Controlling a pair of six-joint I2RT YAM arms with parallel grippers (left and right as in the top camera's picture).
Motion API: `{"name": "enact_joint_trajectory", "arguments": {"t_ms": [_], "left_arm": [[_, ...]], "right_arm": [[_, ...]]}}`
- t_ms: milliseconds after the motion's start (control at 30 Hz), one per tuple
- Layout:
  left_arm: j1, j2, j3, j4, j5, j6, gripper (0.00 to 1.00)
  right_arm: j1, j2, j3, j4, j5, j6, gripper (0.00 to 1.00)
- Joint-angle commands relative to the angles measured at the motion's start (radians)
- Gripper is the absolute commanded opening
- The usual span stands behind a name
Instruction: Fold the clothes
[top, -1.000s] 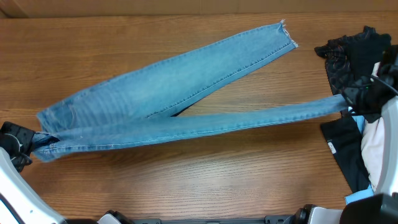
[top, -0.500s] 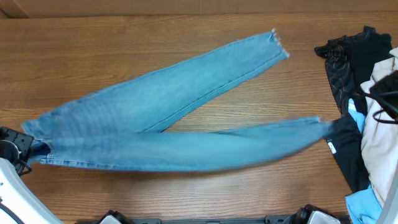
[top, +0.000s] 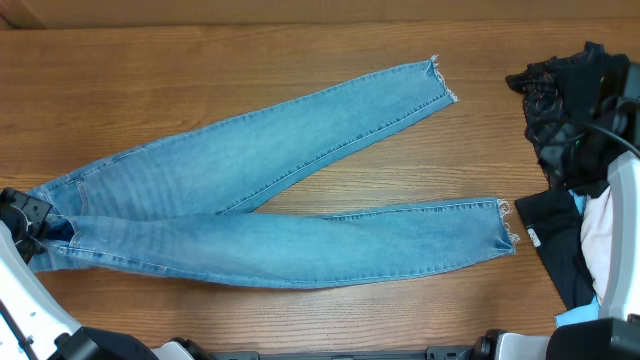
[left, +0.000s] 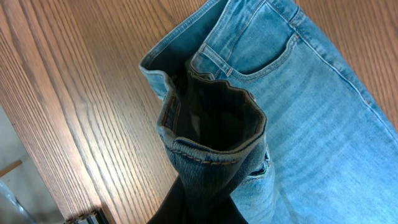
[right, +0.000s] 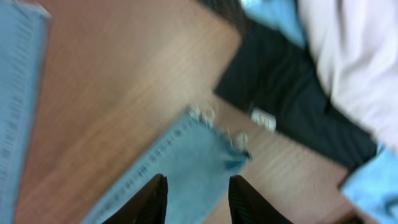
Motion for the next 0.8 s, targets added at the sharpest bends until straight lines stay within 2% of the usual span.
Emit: {"name": "enact_joint_trajectory", "arguments": {"t_ms": [0, 200, 333, 533, 767], "left_arm": [[-0.005, 0.024, 0.022, 0.018, -0.02, -0.003, 0.04], [-0.005, 0.026, 0.022, 0.033, -0.02, -0.003, 0.04], [-0.005, 0.026, 0.022, 0.034, -0.019, -0.003, 0.04], [-0.006, 0.026, 0.022, 0.034, -0.02, -0.003, 0.04], [-0.006, 0.026, 0.022, 0.034, -0.019, -0.003, 0.04]], "right_arm": [[-0.015, 0.016, -0.155, 0.024, -0.113, 0.023, 0.37], [-0.06, 0.016, -0.423, 0.161, -0.243, 0.07, 0.38], [-0.067, 0.016, -0.583, 0.283, -0.249, 0.14, 0.38], [-0.067, 0.016, -0.737, 0.441, -0.249, 0.189, 0.37], [-0.067, 0.016, -0.835, 0.577, -0.229, 0.208, 0.37]]}}
